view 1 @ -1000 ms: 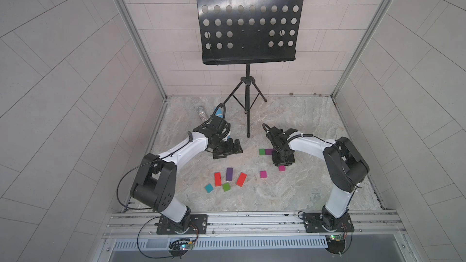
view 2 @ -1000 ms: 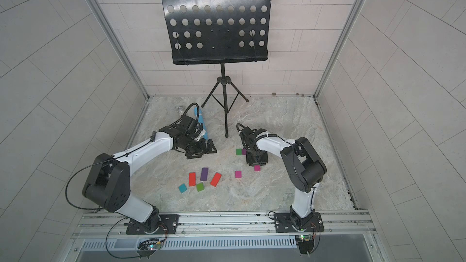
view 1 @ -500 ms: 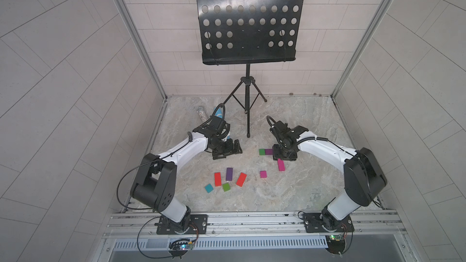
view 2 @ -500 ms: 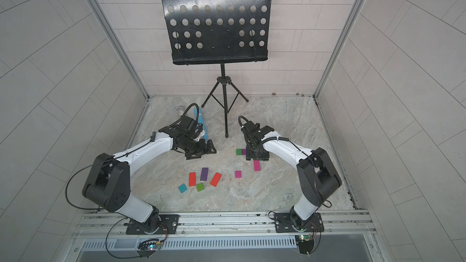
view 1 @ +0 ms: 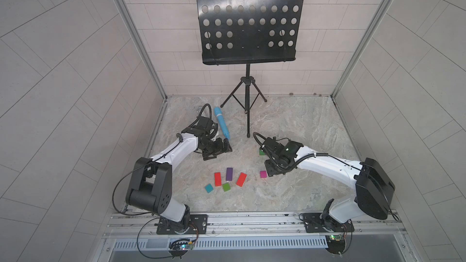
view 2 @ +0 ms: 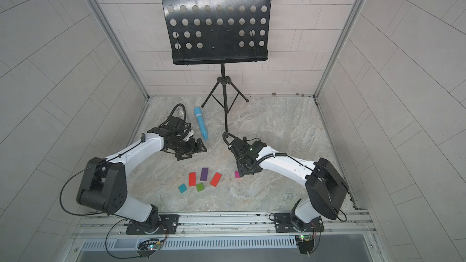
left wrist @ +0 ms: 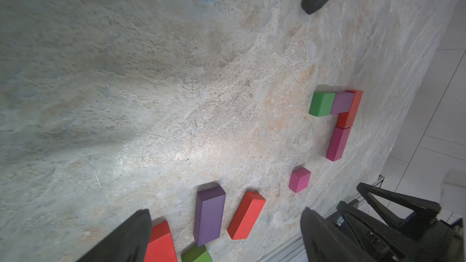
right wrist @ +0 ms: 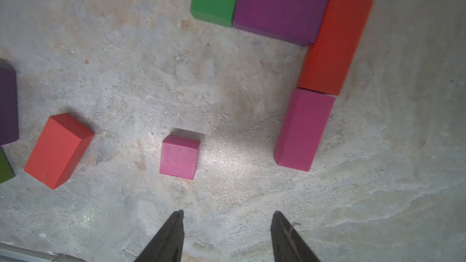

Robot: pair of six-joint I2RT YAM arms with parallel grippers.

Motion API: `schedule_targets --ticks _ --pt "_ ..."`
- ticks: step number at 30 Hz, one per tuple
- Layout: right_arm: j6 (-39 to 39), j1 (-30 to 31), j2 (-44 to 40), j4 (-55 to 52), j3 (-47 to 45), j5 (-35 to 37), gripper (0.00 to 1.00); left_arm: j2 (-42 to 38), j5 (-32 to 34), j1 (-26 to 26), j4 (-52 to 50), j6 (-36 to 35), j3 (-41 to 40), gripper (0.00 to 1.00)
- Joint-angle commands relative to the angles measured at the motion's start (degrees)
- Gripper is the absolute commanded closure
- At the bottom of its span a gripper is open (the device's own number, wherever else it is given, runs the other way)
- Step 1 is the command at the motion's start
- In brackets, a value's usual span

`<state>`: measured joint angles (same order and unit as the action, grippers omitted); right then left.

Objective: Assemble the number 7 with building blocks
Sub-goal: Assemble the building block at the center of the board, then pick up the building block from the center of the board.

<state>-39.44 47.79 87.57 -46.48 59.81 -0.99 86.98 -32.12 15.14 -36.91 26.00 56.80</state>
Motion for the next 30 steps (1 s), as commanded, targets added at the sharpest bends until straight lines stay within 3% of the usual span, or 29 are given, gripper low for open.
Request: schedule_targets --ticks 1,18,30 --pt "0.26 1.38 4.42 -0.57 2.8 0.5 0.42 -2.29 -0.68 -0.01 -1.03 -1.21 -0.97 0.0" --pt "-5.38 3.24 16.61 -0.66 8.38 -2.47 0.43 -3.86 -0.22 -1.53 -2.64 -2.74 -1.71 0.0" --pt "-5.21 2.32 18.25 -0.89 8.3 -2.7 0.58 -3.91 -0.44 -2.6 -2.69 -3.21 -1.98 0.0"
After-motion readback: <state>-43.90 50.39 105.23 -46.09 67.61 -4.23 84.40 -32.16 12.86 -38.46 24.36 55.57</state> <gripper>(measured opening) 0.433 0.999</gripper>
